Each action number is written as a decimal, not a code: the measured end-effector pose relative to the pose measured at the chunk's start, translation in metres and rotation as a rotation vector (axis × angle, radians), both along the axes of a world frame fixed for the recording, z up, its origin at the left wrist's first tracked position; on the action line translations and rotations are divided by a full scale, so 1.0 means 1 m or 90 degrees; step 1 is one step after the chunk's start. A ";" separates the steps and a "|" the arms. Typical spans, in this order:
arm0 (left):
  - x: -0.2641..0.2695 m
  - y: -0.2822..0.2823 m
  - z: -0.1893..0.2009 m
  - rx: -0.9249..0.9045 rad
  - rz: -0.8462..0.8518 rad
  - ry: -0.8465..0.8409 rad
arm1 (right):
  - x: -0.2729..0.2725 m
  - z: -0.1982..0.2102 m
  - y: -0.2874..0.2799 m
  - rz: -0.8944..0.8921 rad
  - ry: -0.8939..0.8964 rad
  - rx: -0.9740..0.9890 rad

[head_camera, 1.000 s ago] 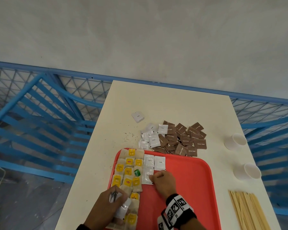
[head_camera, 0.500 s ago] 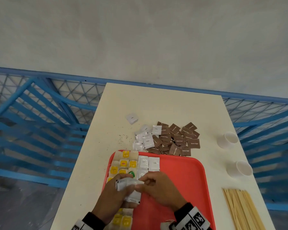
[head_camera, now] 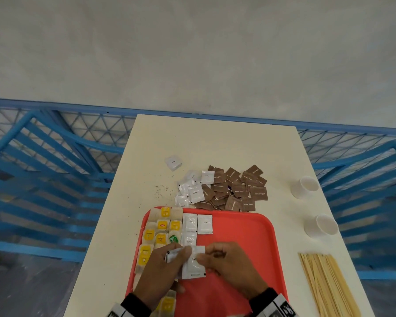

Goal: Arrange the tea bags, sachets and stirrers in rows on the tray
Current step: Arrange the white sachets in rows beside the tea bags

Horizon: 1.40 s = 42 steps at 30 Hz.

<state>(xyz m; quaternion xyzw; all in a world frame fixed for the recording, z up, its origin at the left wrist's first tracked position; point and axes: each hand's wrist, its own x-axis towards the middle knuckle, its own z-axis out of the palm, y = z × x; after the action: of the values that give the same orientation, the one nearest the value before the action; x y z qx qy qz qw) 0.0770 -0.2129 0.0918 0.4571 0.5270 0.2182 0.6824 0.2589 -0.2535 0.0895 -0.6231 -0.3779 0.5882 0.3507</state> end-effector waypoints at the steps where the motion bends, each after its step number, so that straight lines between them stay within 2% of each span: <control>1: 0.001 -0.002 -0.002 0.004 0.002 0.005 | 0.001 -0.001 -0.002 0.002 -0.003 -0.005; 4: 0.003 -0.004 -0.006 0.006 0.007 0.004 | 0.001 -0.004 -0.007 0.005 0.000 -0.021; 8: 0.007 -0.005 -0.005 -0.068 0.041 -0.043 | 0.000 -0.004 -0.010 -0.006 0.010 -0.022; 11: 0.005 -0.003 -0.010 -0.087 0.086 -0.031 | 0.002 -0.010 -0.006 -0.045 -0.006 -0.017; 17: -0.022 0.005 -0.027 -0.091 0.144 0.011 | 0.020 -0.057 0.019 -0.163 -0.068 -0.099; 20: -0.037 0.008 -0.042 -0.109 0.179 -0.016 | 0.025 -0.086 0.029 -0.168 -0.123 -0.139; 24: -0.048 0.007 -0.057 -0.171 0.195 -0.034 | 0.026 -0.104 0.036 -0.127 -0.217 -0.130; 35: -0.042 0.007 -0.027 -0.134 0.186 0.032 | 0.024 -0.107 0.034 -0.119 -0.337 -0.106; 38: -0.039 0.007 -0.021 -0.143 0.167 0.012 | 0.022 -0.108 0.033 -0.094 -0.348 -0.105; 42: -0.036 0.013 -0.015 -0.245 0.141 -0.068 | 0.023 -0.110 0.031 -0.071 -0.352 -0.103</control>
<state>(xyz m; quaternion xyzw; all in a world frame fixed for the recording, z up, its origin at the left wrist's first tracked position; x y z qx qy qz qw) 0.0410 -0.1998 0.0772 0.2458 0.5691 0.2109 0.7558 0.2815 -0.2229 -0.0204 -0.8054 -0.3762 0.4043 0.2155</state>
